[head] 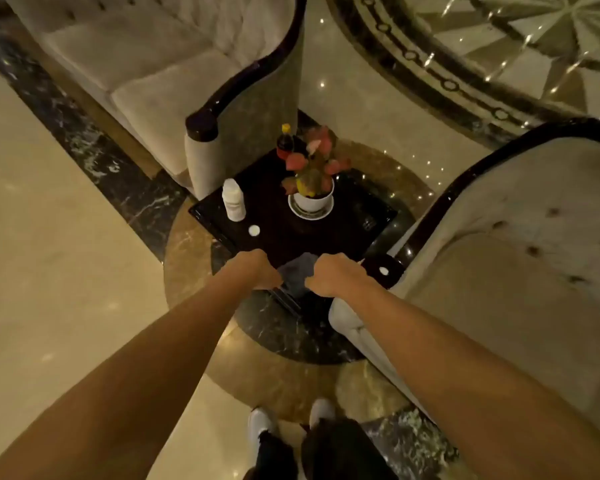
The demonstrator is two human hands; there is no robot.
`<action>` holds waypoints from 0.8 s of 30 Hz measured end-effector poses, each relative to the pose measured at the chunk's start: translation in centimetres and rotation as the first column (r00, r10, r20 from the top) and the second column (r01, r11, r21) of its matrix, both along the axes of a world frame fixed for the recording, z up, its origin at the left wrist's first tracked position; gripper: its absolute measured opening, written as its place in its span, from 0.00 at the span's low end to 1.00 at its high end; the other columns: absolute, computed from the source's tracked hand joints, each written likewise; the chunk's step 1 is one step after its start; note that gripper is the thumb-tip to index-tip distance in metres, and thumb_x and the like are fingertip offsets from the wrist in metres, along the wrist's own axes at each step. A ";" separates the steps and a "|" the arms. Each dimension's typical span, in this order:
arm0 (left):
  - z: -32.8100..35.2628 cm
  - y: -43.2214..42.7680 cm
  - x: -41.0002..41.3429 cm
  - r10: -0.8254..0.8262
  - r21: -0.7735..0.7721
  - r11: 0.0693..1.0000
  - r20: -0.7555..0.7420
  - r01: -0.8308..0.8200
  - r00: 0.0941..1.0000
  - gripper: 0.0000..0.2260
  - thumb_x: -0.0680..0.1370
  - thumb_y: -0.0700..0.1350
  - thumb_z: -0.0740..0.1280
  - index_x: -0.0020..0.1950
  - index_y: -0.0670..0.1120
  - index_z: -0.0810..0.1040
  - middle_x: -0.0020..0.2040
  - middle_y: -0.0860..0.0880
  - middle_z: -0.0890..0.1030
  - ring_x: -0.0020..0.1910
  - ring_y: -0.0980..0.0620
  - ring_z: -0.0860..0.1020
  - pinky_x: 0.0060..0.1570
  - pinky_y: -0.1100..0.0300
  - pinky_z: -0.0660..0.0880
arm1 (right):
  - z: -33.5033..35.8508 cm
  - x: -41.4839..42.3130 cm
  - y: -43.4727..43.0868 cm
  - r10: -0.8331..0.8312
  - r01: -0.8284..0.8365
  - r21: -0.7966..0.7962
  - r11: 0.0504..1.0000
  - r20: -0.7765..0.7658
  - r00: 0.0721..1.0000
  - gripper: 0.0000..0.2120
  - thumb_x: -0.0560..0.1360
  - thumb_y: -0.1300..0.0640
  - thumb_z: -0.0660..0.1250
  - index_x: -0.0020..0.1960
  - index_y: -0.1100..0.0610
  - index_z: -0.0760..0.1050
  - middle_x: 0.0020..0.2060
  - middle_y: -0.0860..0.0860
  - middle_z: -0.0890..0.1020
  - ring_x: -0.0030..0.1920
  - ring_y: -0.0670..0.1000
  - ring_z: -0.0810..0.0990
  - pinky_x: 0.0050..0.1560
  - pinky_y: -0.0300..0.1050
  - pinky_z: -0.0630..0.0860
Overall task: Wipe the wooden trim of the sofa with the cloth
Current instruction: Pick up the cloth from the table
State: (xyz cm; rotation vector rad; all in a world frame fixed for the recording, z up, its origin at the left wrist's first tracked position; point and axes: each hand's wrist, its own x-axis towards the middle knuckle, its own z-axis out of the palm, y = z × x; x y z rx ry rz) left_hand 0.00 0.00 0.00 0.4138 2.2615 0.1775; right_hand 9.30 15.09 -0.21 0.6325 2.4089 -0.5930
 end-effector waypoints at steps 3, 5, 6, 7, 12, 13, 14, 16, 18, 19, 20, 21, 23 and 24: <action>-5.0 1.3 -1.5 -0.044 -0.010 0.999 0.007 0.044 0.999 0.23 0.74 0.57 0.67 0.67 0.48 0.74 0.63 0.44 0.77 0.59 0.41 0.77 0.58 0.47 0.76 | -4.5 -2.2 0.6 -0.070 0.070 0.021 0.997 0.015 0.997 0.17 0.79 0.47 0.63 0.39 0.57 0.66 0.43 0.56 0.74 0.44 0.58 0.76 0.40 0.49 0.71; -8.3 2.5 -2.2 -0.017 -0.018 1.000 0.019 0.018 1.000 0.24 0.72 0.57 0.65 0.66 0.48 0.75 0.62 0.44 0.77 0.58 0.41 0.78 0.57 0.47 0.77 | -7.9 -3.6 1.1 -0.124 0.125 -0.012 0.992 0.033 0.992 0.18 0.80 0.47 0.62 0.37 0.56 0.66 0.42 0.56 0.75 0.45 0.58 0.77 0.39 0.49 0.70; -10.1 3.3 -2.8 0.002 -0.021 1.000 0.022 -0.002 1.000 0.23 0.71 0.56 0.64 0.62 0.48 0.76 0.58 0.44 0.78 0.54 0.41 0.79 0.52 0.49 0.78 | -9.8 -4.5 1.5 -0.145 0.146 -0.026 0.989 0.033 0.989 0.17 0.80 0.48 0.62 0.37 0.57 0.67 0.41 0.55 0.75 0.45 0.58 0.78 0.38 0.48 0.70; -12.1 4.0 -3.6 0.013 -0.013 1.000 0.019 -0.013 1.000 0.20 0.70 0.55 0.64 0.58 0.47 0.77 0.53 0.44 0.79 0.49 0.42 0.79 0.45 0.51 0.78 | -11.7 -5.4 1.9 -0.158 0.158 -0.037 0.987 0.019 0.987 0.16 0.81 0.48 0.61 0.40 0.57 0.70 0.41 0.54 0.76 0.45 0.58 0.78 0.39 0.48 0.71; -20.7 8.4 -5.6 0.069 0.014 0.997 0.006 -0.069 0.998 0.10 0.75 0.50 0.65 0.45 0.43 0.78 0.41 0.44 0.80 0.37 0.47 0.79 0.30 0.57 0.71 | -20.4 -8.4 4.3 -0.328 0.327 -0.048 0.944 -0.029 0.944 0.14 0.82 0.50 0.62 0.58 0.59 0.76 0.51 0.58 0.82 0.42 0.55 0.79 0.38 0.47 0.74; -22.6 9.3 -5.8 0.094 0.029 0.995 -0.006 -0.094 0.996 0.12 0.76 0.50 0.64 0.50 0.42 0.78 0.45 0.43 0.80 0.42 0.45 0.80 0.34 0.55 0.73 | -22.2 -8.6 4.9 -0.369 0.367 -0.052 0.929 -0.036 0.929 0.13 0.82 0.51 0.62 0.59 0.59 0.75 0.51 0.58 0.82 0.40 0.54 0.78 0.36 0.46 0.72; -24.1 9.9 -5.7 0.129 0.049 0.991 -0.026 -0.128 0.991 0.13 0.77 0.50 0.64 0.55 0.43 0.76 0.50 0.43 0.79 0.47 0.42 0.80 0.39 0.52 0.74 | -23.7 -8.6 5.4 -0.404 0.402 -0.058 0.914 -0.031 0.914 0.13 0.81 0.51 0.63 0.60 0.59 0.74 0.52 0.58 0.82 0.41 0.55 0.79 0.37 0.45 0.72; -27.0 10.7 -5.6 0.183 0.089 0.980 -0.059 -0.178 0.981 0.16 0.78 0.50 0.63 0.62 0.44 0.72 0.58 0.41 0.76 0.56 0.37 0.77 0.46 0.47 0.75 | -26.9 -8.4 6.2 -0.467 0.466 -0.078 0.881 0.003 0.884 0.17 0.80 0.52 0.65 0.65 0.59 0.72 0.59 0.60 0.80 0.53 0.59 0.81 0.41 0.47 0.73; -30.1 11.0 -5.5 0.216 0.106 0.972 -0.063 -0.209 0.974 0.19 0.78 0.49 0.64 0.67 0.45 0.68 0.65 0.40 0.71 0.62 0.35 0.73 0.53 0.43 0.74 | -30.1 -8.3 6.6 -0.501 0.500 -0.107 0.859 0.026 0.865 0.24 0.79 0.53 0.68 0.71 0.59 0.68 0.65 0.59 0.77 0.62 0.61 0.78 0.52 0.50 0.78; -31.6 11.0 -5.4 0.234 0.113 0.967 -0.059 -0.227 0.970 0.22 0.78 0.48 0.65 0.71 0.46 0.66 0.69 0.40 0.68 0.64 0.34 0.71 0.57 0.42 0.73 | -31.5 -8.2 6.6 -0.499 0.500 -0.119 0.858 0.035 0.866 0.27 0.78 0.53 0.69 0.74 0.59 0.66 0.68 0.59 0.75 0.65 0.61 0.76 0.59 0.53 0.78; -32.5 10.9 -5.4 0.252 0.120 0.962 -0.048 -0.245 0.966 0.26 0.78 0.48 0.66 0.74 0.47 0.63 0.72 0.40 0.65 0.66 0.33 0.69 0.61 0.42 0.72 | -32.4 -8.2 6.5 -0.498 0.499 -0.133 0.856 0.043 0.866 0.31 0.77 0.54 0.69 0.76 0.59 0.62 0.71 0.58 0.73 0.69 0.61 0.74 0.64 0.56 0.76; -33.9 10.9 -5.4 0.274 0.129 0.955 -0.035 -0.267 0.961 0.28 0.78 0.48 0.66 0.76 0.47 0.60 0.74 0.40 0.63 0.68 0.32 0.67 0.64 0.41 0.70 | -33.6 -8.1 6.4 -0.502 0.503 -0.148 0.852 0.047 0.864 0.35 0.76 0.53 0.70 0.78 0.58 0.58 0.74 0.58 0.69 0.72 0.62 0.71 0.68 0.58 0.73; -35.3 10.6 -5.4 0.315 0.124 0.943 -0.022 -0.310 0.949 0.31 0.78 0.48 0.68 0.78 0.47 0.58 0.74 0.40 0.62 0.69 0.32 0.65 0.67 0.41 0.66 | -34.9 -8.1 5.9 -0.513 0.515 -0.182 0.837 0.063 0.856 0.42 0.76 0.53 0.70 0.81 0.58 0.50 0.78 0.58 0.62 0.75 0.62 0.65 0.72 0.59 0.68; -35.7 10.6 -5.4 0.326 0.118 0.940 -0.036 -0.320 0.945 0.31 0.78 0.48 0.68 0.77 0.46 0.59 0.73 0.40 0.63 0.69 0.32 0.65 0.66 0.41 0.66 | -35.4 -8.3 5.8 -0.514 0.516 -0.190 0.835 0.065 0.855 0.44 0.76 0.53 0.71 0.82 0.57 0.47 0.79 0.58 0.59 0.76 0.63 0.64 0.72 0.59 0.69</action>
